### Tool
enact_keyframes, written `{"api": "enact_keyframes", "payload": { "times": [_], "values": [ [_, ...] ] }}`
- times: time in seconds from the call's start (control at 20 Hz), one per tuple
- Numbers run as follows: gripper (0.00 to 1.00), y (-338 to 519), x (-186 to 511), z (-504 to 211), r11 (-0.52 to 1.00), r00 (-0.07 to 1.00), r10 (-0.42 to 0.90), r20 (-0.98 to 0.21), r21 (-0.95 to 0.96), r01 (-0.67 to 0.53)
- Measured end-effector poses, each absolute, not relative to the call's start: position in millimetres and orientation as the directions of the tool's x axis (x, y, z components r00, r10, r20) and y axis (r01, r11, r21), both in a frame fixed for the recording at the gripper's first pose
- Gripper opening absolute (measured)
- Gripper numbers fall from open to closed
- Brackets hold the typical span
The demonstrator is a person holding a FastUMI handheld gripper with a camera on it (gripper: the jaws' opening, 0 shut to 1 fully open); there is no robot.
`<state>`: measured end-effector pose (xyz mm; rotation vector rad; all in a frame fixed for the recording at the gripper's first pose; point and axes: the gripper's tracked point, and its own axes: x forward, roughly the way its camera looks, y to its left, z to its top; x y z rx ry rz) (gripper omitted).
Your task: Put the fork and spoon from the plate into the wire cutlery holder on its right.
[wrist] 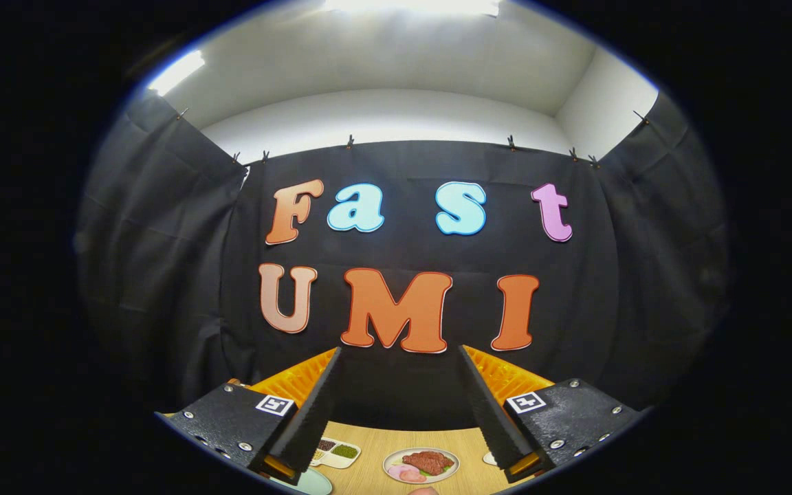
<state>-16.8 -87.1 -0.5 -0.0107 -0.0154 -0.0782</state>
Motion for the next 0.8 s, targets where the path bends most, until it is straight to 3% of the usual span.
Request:
{"api": "enact_keyframes", "payload": {
  "times": [0.8],
  "values": [
    [0.97,-57.3,-3.1,-18.5,0.999,0.999,-0.037,-0.039,0.004,0.037]
  ]
}}
